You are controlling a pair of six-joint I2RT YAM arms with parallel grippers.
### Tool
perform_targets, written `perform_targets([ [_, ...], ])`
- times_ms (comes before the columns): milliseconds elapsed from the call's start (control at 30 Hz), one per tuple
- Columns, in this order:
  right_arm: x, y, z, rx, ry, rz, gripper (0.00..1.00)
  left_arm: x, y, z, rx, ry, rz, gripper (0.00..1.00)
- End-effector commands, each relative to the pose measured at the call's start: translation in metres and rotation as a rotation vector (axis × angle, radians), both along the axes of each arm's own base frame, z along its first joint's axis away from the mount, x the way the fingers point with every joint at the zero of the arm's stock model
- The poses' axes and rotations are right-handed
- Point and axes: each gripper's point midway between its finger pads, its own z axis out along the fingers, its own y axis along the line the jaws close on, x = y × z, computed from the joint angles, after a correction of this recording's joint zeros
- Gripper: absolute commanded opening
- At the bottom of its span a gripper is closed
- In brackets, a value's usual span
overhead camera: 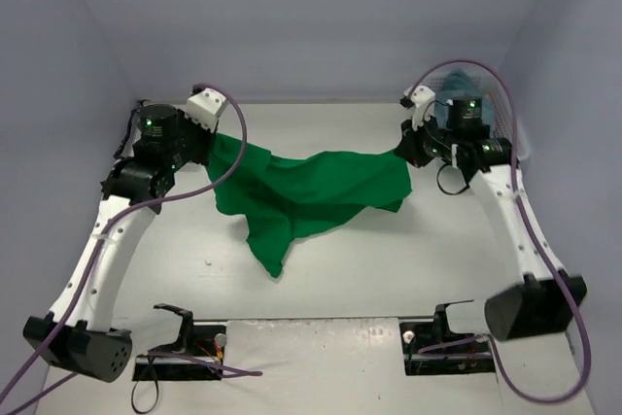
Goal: Fold and stack the t-shirts
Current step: Flatten out the tshirt
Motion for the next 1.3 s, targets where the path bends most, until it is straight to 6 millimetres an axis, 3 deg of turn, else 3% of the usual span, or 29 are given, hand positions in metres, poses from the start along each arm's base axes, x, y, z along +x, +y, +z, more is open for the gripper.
perform_targets([
  [0,-0.028,0.001,0.073,0.064,-0.209,0.014,0.00,-0.021,0.011,0.084,-0.013,-0.211,0.006,0.00],
  [167,-0.073,-0.010,0.139,0.082,-0.432,-0.029,0.00,-0.068,0.025,0.147,-0.020,-0.360,0.013,0.00],
  [200,-0.088,-0.013,0.160,0.094,-0.496,-0.041,0.00,-0.075,0.028,0.151,-0.015,-0.369,0.014,0.00],
  [233,-0.093,-0.018,0.170,0.089,-0.532,-0.068,0.00,-0.088,0.031,0.167,-0.018,-0.410,0.014,0.00],
  [333,-0.120,-0.026,0.204,0.107,-0.639,-0.106,0.00,-0.108,0.035,0.181,-0.027,-0.440,0.014,0.00],
  [433,-0.141,-0.039,0.227,0.102,-0.731,-0.166,0.00,-0.143,0.040,0.216,-0.055,-0.538,0.002,0.00],
  [633,-0.167,-0.047,0.257,0.119,-0.830,-0.192,0.00,-0.190,0.053,0.258,-0.067,-0.676,0.009,0.00],
  [767,-0.168,-0.042,0.275,0.146,-0.853,-0.168,0.00,-0.212,0.057,0.278,-0.081,-0.726,0.008,0.00],
  [1000,-0.174,-0.051,0.285,0.120,-0.904,-0.207,0.00,-0.223,0.054,0.285,-0.112,-0.729,-0.016,0.00],
  [1267,-0.180,-0.060,0.293,0.115,-0.942,-0.257,0.00,-0.240,0.059,0.314,-0.135,-0.817,-0.006,0.00],
])
